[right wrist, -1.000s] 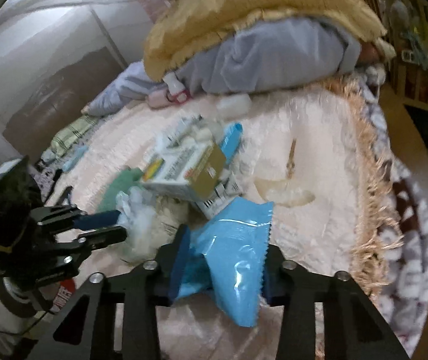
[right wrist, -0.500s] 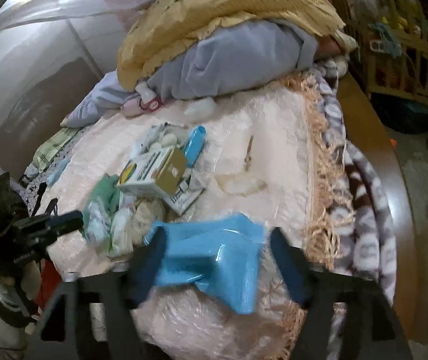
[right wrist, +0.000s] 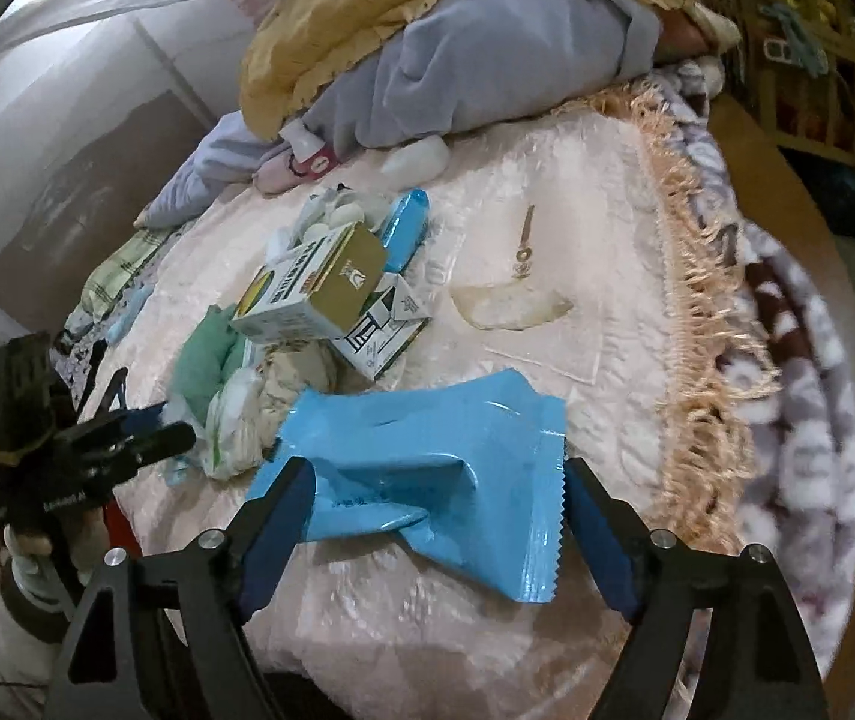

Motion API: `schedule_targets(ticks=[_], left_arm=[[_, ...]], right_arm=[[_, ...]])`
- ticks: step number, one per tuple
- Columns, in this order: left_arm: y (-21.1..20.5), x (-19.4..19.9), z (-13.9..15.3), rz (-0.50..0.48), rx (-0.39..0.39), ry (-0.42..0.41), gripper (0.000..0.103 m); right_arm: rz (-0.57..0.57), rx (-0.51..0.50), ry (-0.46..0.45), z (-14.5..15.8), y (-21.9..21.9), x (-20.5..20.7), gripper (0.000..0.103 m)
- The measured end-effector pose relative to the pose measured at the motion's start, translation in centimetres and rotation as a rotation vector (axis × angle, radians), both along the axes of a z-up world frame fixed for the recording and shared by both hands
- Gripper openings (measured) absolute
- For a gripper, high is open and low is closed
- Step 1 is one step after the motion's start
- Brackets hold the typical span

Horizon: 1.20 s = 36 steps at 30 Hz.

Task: Collect trash
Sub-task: 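Lift the blue wrapper and clear bag and carry both toward the white bucket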

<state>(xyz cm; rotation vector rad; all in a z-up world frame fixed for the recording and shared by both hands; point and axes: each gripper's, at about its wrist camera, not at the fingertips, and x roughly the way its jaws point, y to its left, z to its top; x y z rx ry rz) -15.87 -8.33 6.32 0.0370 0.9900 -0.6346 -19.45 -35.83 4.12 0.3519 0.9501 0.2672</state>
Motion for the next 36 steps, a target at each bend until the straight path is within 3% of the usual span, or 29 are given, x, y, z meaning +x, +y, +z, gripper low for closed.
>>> schedule_targets(ticks=[1,2,3,4,5,6,9,13,21,29,33,34,35,36], left_arm=[[0.0,-0.2,-0.2,-0.004,0.013,0.003,0.034],[-0.1,-0.3,-0.4,-0.007,0.024,0.008,0.017],[0.0,-0.4,-0.6,-0.009,0.031,0.019,0.016],[0.2,-0.6,-0.7,-0.004,0.02,0.028,0.015],[0.5,-0.7,-0.6,0.002,0.001,0.034,0.012],[0.9,-0.7,-0.2,0.01,-0.025,0.046,0.012],[1.3,-1.1,1.8,0.01,-0.083,0.034,0.011],[0.8,-1.5,4.9,-0.02,-0.149,0.004,0.011],[-4.3,-1.8,8.4,-0.111,-0.187,-0.039,0.011],[-11.8,-2.1,9.6,-0.218,-0.208,-0.036,0.011],[-13.4,-1.9,9.4,-0.224,-0.215,-0.022,0.011],[-13.4,-1.9,9.2,-0.219,-0.212,-0.02,0.011],[-13.3,-2.0,9.1,-0.214,-0.207,-0.019,0.011],[-13.0,-1.9,8.9,-0.207,-0.2,-0.016,0.011]], right_arm=[[0.003,0.005,0.0,-0.3,0.1,0.2,0.08],[0.007,0.003,-0.006,-0.6,0.4,0.3,0.071],[0.014,-0.005,-0.02,-0.6,0.7,0.2,0.06],[0.023,-0.015,-0.032,-0.6,1.0,0.1,0.059],[0.036,-0.034,-0.043,-0.3,1.4,-0.1,0.051],[0.046,-0.045,-0.053,0.0,1.6,-0.2,0.029],[0.064,-0.052,-0.103,1.4,1.7,-1.1,0.022],[0.047,-0.065,-0.172,3.9,0.9,-2.3,0.02],[-0.023,-0.083,-0.258,7.4,-2.2,-5.1,0.019],[-0.116,-0.112,-0.289,9.2,-6.6,-7.6,0.019],[-0.132,-0.061,-0.261,8.5,-8.2,-7.7,0.02],[-0.144,-0.075,-0.25,8.0,-8.2,-7.6,0.027],[-0.158,-0.106,-0.229,7.5,-8.0,-7.4,0.043],[-0.162,-0.127,-0.21,7.0,-7.7,-7.2,0.052]])
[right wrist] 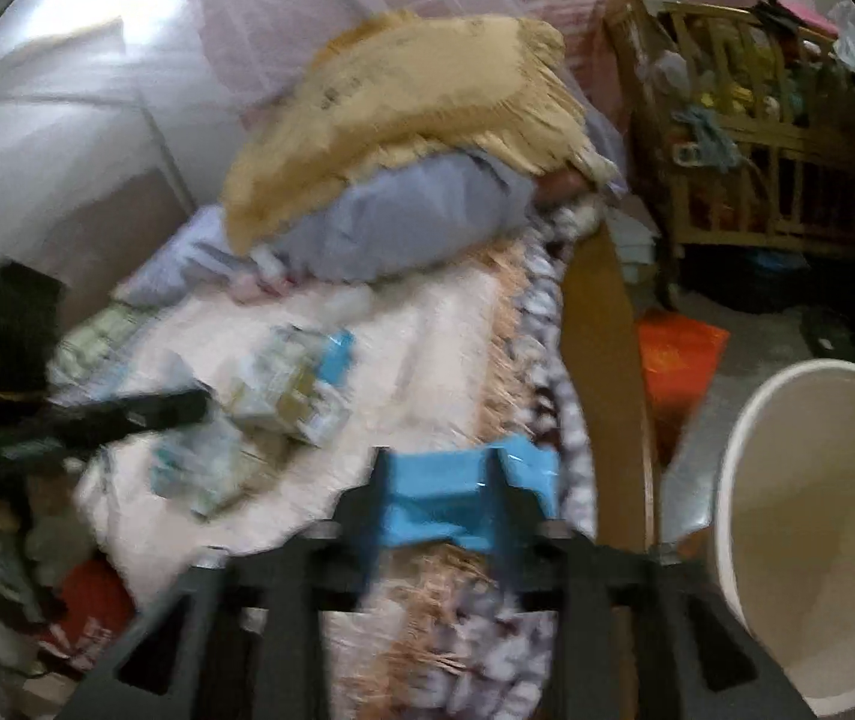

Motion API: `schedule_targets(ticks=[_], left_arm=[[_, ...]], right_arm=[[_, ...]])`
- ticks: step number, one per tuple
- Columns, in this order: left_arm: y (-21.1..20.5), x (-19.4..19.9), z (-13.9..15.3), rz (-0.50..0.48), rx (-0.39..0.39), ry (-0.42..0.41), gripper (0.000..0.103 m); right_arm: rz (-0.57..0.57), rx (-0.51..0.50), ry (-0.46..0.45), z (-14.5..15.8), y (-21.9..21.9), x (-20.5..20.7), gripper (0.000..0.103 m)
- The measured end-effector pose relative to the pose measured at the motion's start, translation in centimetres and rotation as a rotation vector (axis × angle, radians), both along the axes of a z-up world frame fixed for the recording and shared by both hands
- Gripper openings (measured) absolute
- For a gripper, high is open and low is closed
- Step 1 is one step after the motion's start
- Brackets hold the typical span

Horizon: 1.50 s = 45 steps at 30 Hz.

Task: Collect trash
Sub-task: 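Lift the blue wrapper and clear bag and carry both toward the white bucket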

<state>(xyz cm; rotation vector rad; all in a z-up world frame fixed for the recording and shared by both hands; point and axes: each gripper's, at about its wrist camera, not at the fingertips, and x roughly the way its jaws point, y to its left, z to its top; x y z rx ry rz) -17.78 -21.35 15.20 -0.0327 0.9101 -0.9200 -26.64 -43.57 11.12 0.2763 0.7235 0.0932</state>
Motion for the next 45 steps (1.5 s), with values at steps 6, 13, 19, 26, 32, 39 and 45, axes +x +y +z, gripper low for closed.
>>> schedule_targets(ticks=[6,13,19,26,32,39,45], left_arm=[[2.4,0.7,-0.9,0.052,0.025,0.008,0.011],[4.2,1.2,-1.9,0.088,0.021,0.034,0.011],[4.3,1.4,-2.5,0.096,0.012,0.053,0.011],[4.2,2.1,-2.8,0.096,0.014,0.064,0.011],[4.0,2.3,-2.9,0.097,0.0,0.075,0.011],[3.7,2.9,-3.2,0.101,0.006,0.082,0.011],[1.4,2.4,-2.7,0.063,-0.014,0.08,0.011]], right_arm=[[0.169,-0.105,0.058,-2.0,3.4,1.0,0.066],[0.315,-0.325,0.104,-4.7,6.7,1.5,0.078],[0.318,-0.538,0.113,-6.1,6.5,4.0,0.078],[0.287,-0.48,0.068,-4.0,4.0,8.6,0.08],[0.339,-0.342,0.154,-4.7,3.1,13.6,0.082],[0.354,-0.207,0.155,-5.1,3.4,14.5,0.04],[0.289,-0.022,0.078,-2.3,1.1,12.0,0.024]])
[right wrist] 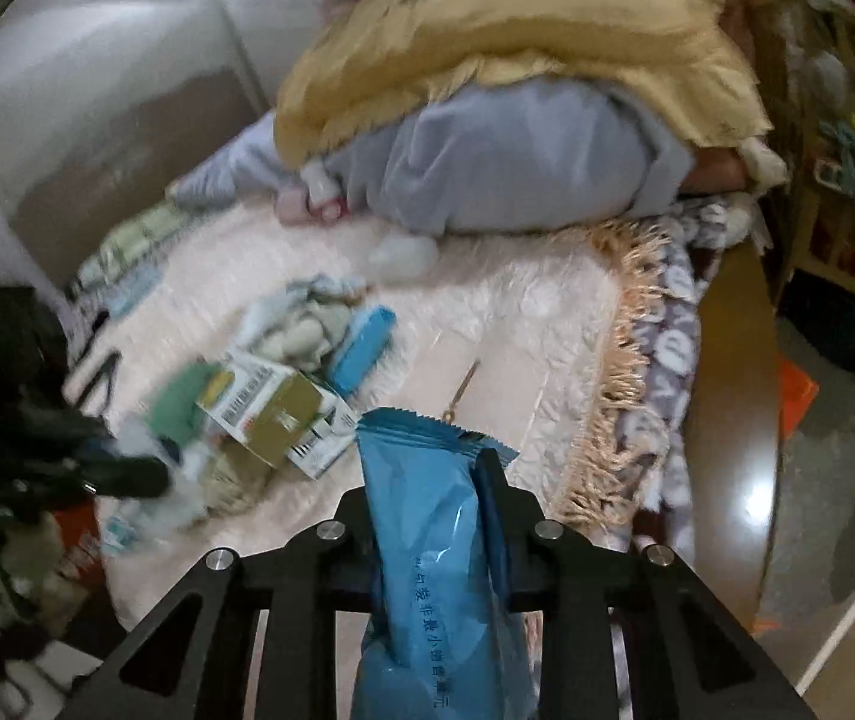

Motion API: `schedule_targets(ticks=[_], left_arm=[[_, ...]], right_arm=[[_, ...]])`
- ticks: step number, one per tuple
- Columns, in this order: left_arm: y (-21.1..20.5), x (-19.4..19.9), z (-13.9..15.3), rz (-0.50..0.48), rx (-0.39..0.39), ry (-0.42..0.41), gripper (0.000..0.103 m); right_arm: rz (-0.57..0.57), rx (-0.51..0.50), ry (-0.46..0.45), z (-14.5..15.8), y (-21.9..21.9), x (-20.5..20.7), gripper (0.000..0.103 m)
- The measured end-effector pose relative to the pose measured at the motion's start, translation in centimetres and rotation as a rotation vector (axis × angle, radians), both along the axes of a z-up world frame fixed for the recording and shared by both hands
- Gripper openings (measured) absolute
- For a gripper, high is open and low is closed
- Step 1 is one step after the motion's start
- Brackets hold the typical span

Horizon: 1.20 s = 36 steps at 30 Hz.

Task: Collect trash
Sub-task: 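Lift the blue wrapper and clear bag and carry both toward the white bucket, then open both grippers over the white bucket to drop the wrapper and bag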

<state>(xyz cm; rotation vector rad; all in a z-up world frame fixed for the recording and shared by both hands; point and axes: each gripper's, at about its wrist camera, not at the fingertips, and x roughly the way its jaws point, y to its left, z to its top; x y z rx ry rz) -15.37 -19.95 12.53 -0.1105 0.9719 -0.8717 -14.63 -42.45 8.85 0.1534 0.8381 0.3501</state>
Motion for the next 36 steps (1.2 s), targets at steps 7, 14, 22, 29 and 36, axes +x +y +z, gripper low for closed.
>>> schedule_targets(ticks=[7,14,22,29,36], left_arm=[[-4.1,-1.3,1.4,-0.067,-0.009,-0.021,0.011],[-10.9,-2.9,2.7,-0.173,-0.018,-0.027,0.011],[-19.7,-4.5,3.0,-0.287,-0.02,-0.003,0.011],[-26.2,-5.0,2.2,-0.32,-0.018,0.028,0.013],[-29.9,-4.6,0.3,-0.321,-0.051,0.096,0.062]], right_arm=[[-0.114,0.129,-0.047,1.8,-3.7,-3.3,0.024],[-0.198,0.056,-0.077,3.7,-6.9,-6.9,0.024],[-0.344,-0.013,-0.051,3.4,-12.7,-11.2,0.024],[-0.509,-0.014,-0.026,2.9,-18.8,-14.3,0.024],[-0.688,0.024,-0.023,2.8,-22.8,-16.9,0.077]])
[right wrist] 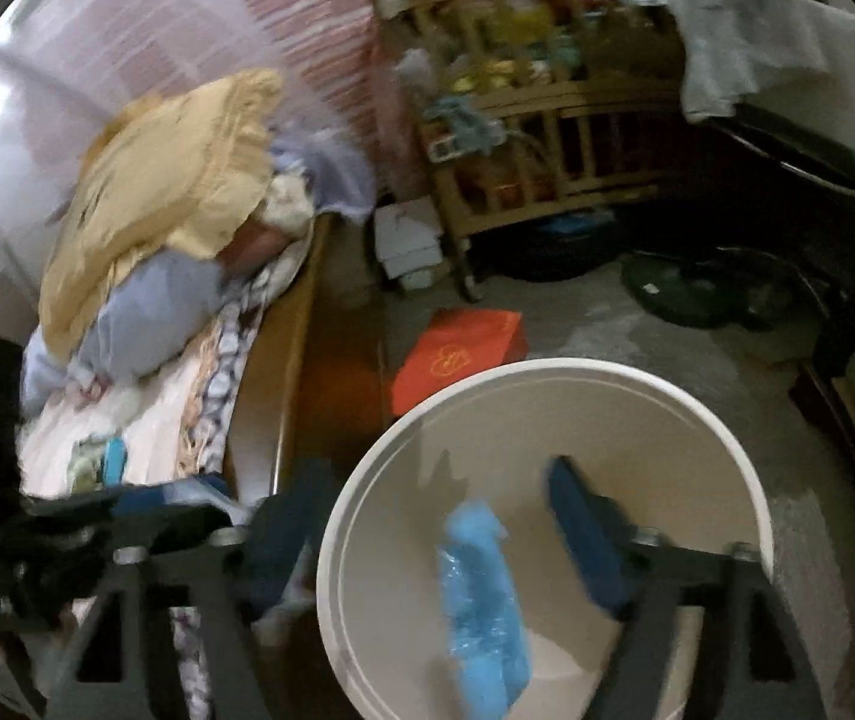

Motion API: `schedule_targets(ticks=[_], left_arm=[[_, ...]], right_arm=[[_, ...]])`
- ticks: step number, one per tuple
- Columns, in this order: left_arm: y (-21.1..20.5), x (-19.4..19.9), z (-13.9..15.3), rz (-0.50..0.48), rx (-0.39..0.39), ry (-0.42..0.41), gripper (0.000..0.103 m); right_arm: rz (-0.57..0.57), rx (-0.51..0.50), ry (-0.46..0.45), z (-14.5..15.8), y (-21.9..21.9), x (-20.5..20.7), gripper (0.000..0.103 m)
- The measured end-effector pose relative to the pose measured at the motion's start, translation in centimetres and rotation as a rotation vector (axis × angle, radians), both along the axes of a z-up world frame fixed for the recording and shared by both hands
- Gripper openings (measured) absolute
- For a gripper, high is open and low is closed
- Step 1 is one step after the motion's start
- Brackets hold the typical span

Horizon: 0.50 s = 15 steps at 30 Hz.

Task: Collect trash
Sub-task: 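Open both grippers over the white bucket to drop the wrapper and bag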

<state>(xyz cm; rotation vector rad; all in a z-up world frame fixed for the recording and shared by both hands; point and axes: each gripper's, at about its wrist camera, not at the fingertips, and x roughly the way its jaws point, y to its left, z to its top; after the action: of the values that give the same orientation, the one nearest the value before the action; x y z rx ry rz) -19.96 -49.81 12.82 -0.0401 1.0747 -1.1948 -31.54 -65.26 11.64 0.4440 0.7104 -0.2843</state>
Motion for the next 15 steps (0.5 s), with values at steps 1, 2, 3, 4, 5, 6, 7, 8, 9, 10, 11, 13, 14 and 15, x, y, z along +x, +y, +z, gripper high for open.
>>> schedule_targets(ticks=[1,2,3,4,5,6,7,8,9,10,11,13,14,15], left_arm=[[-0.1,0.1,-0.1,0.002,0.006,0.004,0.062],[-0.2,0.2,-0.3,0.003,0.01,0.007,0.062],[0.0,0.3,-0.3,0.004,0.013,0.012,0.062],[0.5,0.5,-0.3,0.009,0.021,0.011,0.062],[0.8,0.6,-0.3,0.014,0.028,0.005,0.062],[1.2,0.7,-0.1,0.024,0.036,-0.008,0.062],[1.9,0.9,0.2,0.042,0.044,-0.026,0.062],[2.5,1.0,0.4,0.058,0.049,-0.042,0.062],[3.4,1.2,0.8,0.077,0.054,-0.064,0.062],[4.0,1.3,1.0,0.087,0.058,-0.079,0.062],[4.8,1.4,1.2,0.1,0.065,-0.097,0.062],[6.6,1.7,1.8,0.136,0.08,-0.147,0.062],[7.5,1.8,1.9,0.152,0.085,-0.167,0.062],[8.4,2.0,2.1,0.169,0.093,-0.185,0.062]], right_arm=[[-0.004,0.005,-0.002,0.1,-0.1,-0.3,0.077],[-0.005,0.004,0.001,0.1,-0.1,-0.4,0.077],[-0.007,-0.002,0.008,0.1,0.1,-0.6,0.077],[-0.005,-0.004,0.011,0.1,0.3,-0.6,0.077],[0.006,-0.007,0.011,0.2,0.7,-0.7,0.077],[0.014,-0.014,0.011,0.2,1.2,-0.7,0.077],[0.019,-0.032,0.014,0.3,1.8,-0.6,0.077],[0.021,-0.062,0.021,0.2,2.5,-0.7,0.077],[0.025,-0.089,0.029,0.2,3.3,-0.6,0.077],[0.03,-0.108,0.038,0.0,4.0,-0.5,0.077],[0.039,-0.12,0.046,-0.1,4.7,-0.3,0.077],[0.057,-0.14,0.046,-0.3,6.2,-0.1,0.077],[0.067,-0.159,0.042,-0.3,7.2,0.1,0.077],[0.07,-0.172,0.043,-0.4,7.8,0.1,0.077]])
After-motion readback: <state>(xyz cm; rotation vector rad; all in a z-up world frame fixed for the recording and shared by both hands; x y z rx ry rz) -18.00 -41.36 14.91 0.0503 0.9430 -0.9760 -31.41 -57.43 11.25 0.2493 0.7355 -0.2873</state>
